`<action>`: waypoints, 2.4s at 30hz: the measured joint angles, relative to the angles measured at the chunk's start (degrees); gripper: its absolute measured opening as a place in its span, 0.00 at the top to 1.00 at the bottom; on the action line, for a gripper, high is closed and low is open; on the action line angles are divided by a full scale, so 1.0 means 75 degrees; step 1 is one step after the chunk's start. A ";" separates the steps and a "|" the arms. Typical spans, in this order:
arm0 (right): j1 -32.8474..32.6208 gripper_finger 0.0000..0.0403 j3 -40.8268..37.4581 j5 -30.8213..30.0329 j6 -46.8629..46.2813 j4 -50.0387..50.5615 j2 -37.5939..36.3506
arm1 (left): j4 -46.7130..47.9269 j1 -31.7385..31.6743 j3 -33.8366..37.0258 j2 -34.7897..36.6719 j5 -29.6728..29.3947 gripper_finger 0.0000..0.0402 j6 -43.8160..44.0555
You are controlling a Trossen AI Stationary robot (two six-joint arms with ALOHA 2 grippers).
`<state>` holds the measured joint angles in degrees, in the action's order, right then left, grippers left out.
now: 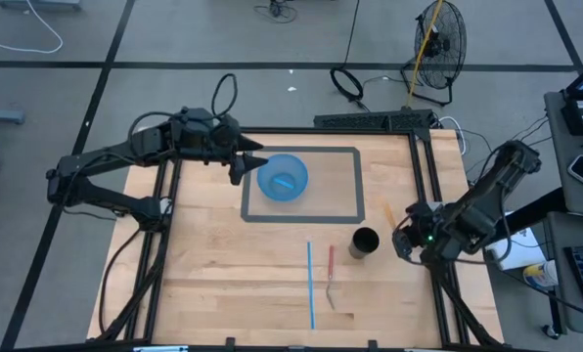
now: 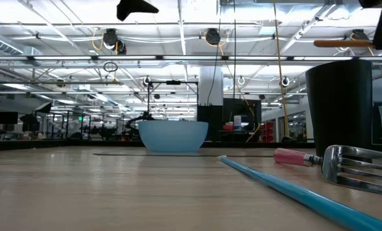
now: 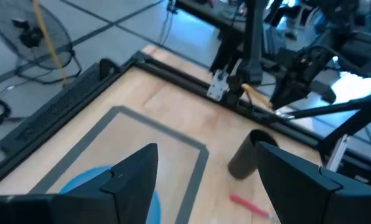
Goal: Pick & Place Utensil
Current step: Put the yellow spoon into the bowl
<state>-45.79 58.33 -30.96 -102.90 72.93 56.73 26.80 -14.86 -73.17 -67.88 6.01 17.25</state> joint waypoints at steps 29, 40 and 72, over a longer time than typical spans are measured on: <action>0.2620 0.94 0.0000 -0.1070 0.7057 -0.4211 -0.1145 | -0.2365 0.0537 0.0012 -0.1555 0.0421 0.32 0.0605; 0.3285 0.94 0.0000 -0.0644 0.8482 -0.5457 -0.1066 | -0.2640 0.0657 0.0012 -0.1555 0.0388 0.32 0.0679; 0.3618 0.94 -0.0003 -0.0632 1.1020 -0.8049 0.0155 | -0.6966 0.0889 0.0012 -0.3573 0.2351 0.32 0.1025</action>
<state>-18.65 58.30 -35.70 -20.25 12.56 57.89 -25.45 -8.19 -73.08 -94.68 23.65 24.94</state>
